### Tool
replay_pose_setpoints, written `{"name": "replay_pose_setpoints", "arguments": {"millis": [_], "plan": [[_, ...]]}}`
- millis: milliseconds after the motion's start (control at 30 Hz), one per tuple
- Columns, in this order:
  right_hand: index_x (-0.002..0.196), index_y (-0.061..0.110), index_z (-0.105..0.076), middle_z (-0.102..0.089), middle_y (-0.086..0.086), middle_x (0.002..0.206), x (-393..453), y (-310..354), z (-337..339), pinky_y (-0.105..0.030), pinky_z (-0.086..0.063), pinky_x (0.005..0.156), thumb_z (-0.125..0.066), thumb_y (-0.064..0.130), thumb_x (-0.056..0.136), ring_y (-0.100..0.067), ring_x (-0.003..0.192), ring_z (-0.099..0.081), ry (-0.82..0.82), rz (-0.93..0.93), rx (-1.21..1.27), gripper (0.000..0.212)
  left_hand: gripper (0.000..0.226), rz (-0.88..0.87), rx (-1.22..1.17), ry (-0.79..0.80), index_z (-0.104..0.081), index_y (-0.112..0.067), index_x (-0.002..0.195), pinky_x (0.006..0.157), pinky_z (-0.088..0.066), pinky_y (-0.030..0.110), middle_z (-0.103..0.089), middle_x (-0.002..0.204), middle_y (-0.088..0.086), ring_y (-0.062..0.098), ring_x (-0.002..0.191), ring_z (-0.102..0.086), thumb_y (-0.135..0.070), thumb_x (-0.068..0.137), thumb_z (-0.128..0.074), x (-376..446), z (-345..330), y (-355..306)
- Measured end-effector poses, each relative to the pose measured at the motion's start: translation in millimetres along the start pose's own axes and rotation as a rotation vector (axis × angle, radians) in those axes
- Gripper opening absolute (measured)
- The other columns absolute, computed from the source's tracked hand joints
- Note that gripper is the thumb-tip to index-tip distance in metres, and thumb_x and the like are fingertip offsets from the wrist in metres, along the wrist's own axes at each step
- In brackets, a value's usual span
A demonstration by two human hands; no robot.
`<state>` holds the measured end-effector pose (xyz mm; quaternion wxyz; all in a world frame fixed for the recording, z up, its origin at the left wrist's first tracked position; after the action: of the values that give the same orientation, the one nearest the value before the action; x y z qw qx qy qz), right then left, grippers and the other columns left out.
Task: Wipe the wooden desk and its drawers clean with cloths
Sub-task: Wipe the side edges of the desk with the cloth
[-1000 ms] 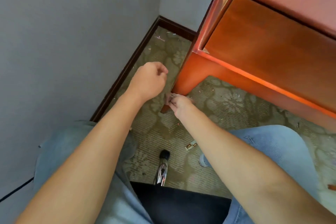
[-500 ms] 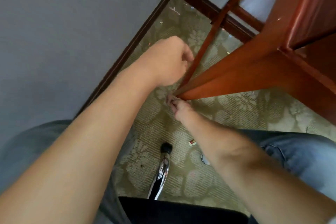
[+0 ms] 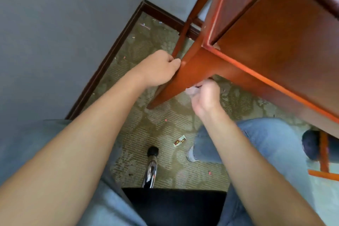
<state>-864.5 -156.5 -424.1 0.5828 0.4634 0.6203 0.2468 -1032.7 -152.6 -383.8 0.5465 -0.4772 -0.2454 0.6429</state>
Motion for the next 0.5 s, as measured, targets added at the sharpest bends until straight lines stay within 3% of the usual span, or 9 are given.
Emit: {"name": "replay_pose_setpoints", "arguments": {"millis": [100,200,267,333,433,500], "plan": [[0.077,0.017,-0.047,-0.052,-0.003,0.072,-32,8,3,-0.028,-0.047,0.062,-0.032,-0.013,0.088,-0.016,0.063,-0.050,-0.054,0.141,0.064,0.035,0.051,0.047,0.011,-0.015,-0.074,0.000,0.096,0.075,-0.049,0.025,-0.077,0.096,0.012,0.025,0.091,-0.071,-0.039,0.109,-0.044,-5,-4,-3],[0.099,0.015,-0.058,-0.068,-0.005,0.088,-32,-27,7,-0.028,-0.055,0.066,-0.042,0.005,0.093,-0.020,0.072,-0.066,-0.186,0.115,-0.372,0.019,0.053,0.042,-0.005,-0.066,-0.072,0.000,0.096,0.087,-0.055,0.037,-0.075,0.095,0.012,0.030,0.094,-0.070,-0.041,0.108,-0.041,-9,-6,3],[0.103,0.013,-0.064,-0.072,-0.006,0.093,-21,-51,7,-0.035,-0.057,0.081,-0.049,0.014,0.091,-0.029,0.088,-0.069,-0.118,0.015,-0.650,0.019,0.056,0.053,-0.097,-0.070,-0.071,0.002,0.103,0.098,-0.055,0.049,-0.075,0.106,0.018,0.034,0.103,-0.069,-0.045,0.108,-0.040,-15,-12,10],[0.107,0.014,-0.067,-0.072,-0.006,0.104,-17,-56,12,-0.032,-0.052,0.087,-0.053,0.018,0.092,-0.031,0.101,-0.067,-0.031,-0.018,-0.914,0.020,0.057,0.086,-0.181,-0.065,-0.072,-0.004,0.111,0.104,-0.052,0.050,-0.073,0.116,0.017,0.032,0.110,-0.068,-0.049,0.109,-0.036,-26,-19,16],[0.117,0.018,-0.063,-0.070,-0.008,0.114,-30,-41,13,-0.030,-0.047,0.085,-0.056,0.030,0.090,-0.030,0.108,-0.063,-0.004,0.060,-1.127,0.030,0.058,0.227,-0.277,0.049,-0.058,-0.017,0.135,0.099,-0.053,0.043,-0.066,0.129,0.003,0.023,0.113,-0.065,-0.060,0.108,-0.030,-44,-47,36],[0.121,0.022,-0.060,-0.068,-0.006,0.117,-44,-38,-2,-0.036,-0.053,0.091,-0.058,0.033,0.086,-0.028,0.109,-0.064,0.105,0.164,-1.171,0.037,0.055,0.312,-0.488,0.171,-0.045,-0.024,0.140,0.096,-0.059,0.047,-0.067,0.129,0.002,0.024,0.111,-0.071,-0.065,0.104,-0.039,-57,-75,47]]}}
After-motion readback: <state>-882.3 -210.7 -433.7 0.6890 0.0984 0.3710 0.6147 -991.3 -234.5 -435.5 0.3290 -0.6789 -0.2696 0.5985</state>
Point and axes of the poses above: each hand's wrist, its own x-axis towards the middle knuckle, its own z-axis out of the back of the hand, y = z × x, the point moved 9 cm from there along x, towards the middle knuckle
